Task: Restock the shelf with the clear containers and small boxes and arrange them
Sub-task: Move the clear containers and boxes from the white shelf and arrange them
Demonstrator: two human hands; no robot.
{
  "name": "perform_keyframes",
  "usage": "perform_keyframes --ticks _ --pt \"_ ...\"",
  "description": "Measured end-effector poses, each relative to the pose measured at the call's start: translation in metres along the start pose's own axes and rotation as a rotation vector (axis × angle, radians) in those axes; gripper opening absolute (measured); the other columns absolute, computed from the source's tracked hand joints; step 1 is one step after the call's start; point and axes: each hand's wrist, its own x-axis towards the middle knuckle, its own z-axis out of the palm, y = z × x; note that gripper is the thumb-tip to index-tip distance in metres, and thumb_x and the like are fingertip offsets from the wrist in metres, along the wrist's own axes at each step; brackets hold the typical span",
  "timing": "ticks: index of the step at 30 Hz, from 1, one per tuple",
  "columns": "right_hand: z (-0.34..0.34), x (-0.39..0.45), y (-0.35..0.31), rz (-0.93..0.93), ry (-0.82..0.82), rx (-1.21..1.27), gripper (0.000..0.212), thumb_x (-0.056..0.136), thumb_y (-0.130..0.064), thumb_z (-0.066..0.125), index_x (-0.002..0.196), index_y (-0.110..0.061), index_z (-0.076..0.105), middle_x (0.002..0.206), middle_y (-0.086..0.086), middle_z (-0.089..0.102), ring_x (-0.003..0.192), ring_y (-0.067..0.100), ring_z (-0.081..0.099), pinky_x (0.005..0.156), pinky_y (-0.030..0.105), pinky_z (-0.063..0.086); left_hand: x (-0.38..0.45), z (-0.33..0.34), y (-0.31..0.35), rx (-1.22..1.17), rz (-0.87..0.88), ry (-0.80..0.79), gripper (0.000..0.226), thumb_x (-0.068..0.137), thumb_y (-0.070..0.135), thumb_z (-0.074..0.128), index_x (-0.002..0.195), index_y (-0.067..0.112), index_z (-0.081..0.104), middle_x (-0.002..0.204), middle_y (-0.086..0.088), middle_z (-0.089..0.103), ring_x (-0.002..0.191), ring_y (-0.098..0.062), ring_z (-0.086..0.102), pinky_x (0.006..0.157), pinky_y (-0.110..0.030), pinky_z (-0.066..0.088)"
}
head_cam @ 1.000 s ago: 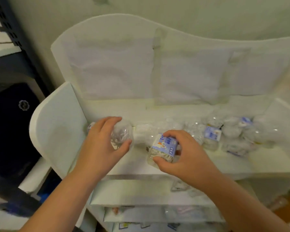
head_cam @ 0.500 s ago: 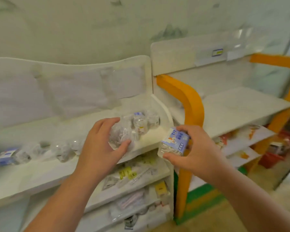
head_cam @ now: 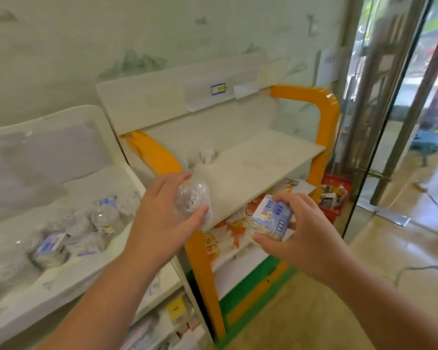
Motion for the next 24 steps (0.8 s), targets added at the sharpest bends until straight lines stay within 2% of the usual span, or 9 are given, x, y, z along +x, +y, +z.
perform_keyframes --ticks 5,8,11,16,20,24 --pt "-0.035 0.045 0.038 0.024 -0.035 -0.058 0.095 0.055 -0.081 0.066 0.137 -0.038 0.043 0.121 -0.032 0.040 0.106 -0.001 0.055 0.085 0.024 0.056 0.057 0.059 0.015 -0.020 -0.011 -0.003 0.064 0.080 0.044 0.073 0.136 0.039 0.044 0.125 0.023 0.036 0.116 0.002 0.037 0.097 -0.022 0.031" --pt "-0.053 0.078 0.063 0.053 -0.054 -0.085 0.099 0.053 -0.084 0.063 0.139 -0.039 0.041 0.123 -0.031 0.039 0.100 0.002 0.059 0.078 0.024 0.058 0.094 0.091 0.016 -0.063 -0.029 0.009 0.063 0.080 0.043 0.074 0.135 0.039 0.045 0.124 0.023 0.037 0.118 -0.002 0.041 0.097 -0.022 0.032" --pt "-0.070 0.107 0.085 0.055 -0.066 -0.107 0.097 0.054 -0.084 0.060 0.138 -0.040 0.041 0.122 -0.031 0.039 0.095 0.001 0.061 0.077 0.023 0.058 0.129 0.121 0.018 -0.091 -0.029 0.006 0.062 0.080 0.043 0.073 0.134 0.042 0.044 0.125 0.022 0.038 0.116 -0.003 0.043 0.098 -0.025 0.035" --pt "-0.090 0.149 0.122 0.100 -0.056 -0.052 0.088 0.053 -0.077 0.066 0.131 -0.044 0.042 0.119 -0.031 0.044 0.090 0.002 0.065 0.073 0.022 0.059 0.177 0.165 0.025 -0.103 -0.025 0.002 0.062 0.079 0.042 0.074 0.134 0.039 0.046 0.125 0.022 0.040 0.107 0.006 0.041 0.090 -0.015 0.032" --pt "-0.099 0.185 0.151 0.110 -0.084 0.005 0.078 0.052 -0.074 0.072 0.120 -0.053 0.041 0.112 -0.039 0.042 0.088 0.000 0.064 0.071 0.022 0.058 0.209 0.188 0.030 -0.073 -0.059 0.028 0.062 0.079 0.041 0.075 0.134 0.039 0.046 0.126 0.021 0.041 0.109 0.000 0.043 0.092 -0.020 0.033" --pt "-0.114 0.233 0.182 0.030 -0.113 0.061 0.069 0.060 -0.060 0.081 0.118 -0.050 0.045 0.111 -0.038 0.045 0.094 -0.010 0.059 0.070 0.015 0.055 0.238 0.215 0.035 -0.039 -0.114 0.067 0.063 0.078 0.038 0.076 0.134 0.038 0.047 0.124 0.020 0.041 0.110 -0.003 0.046 0.093 -0.021 0.034"
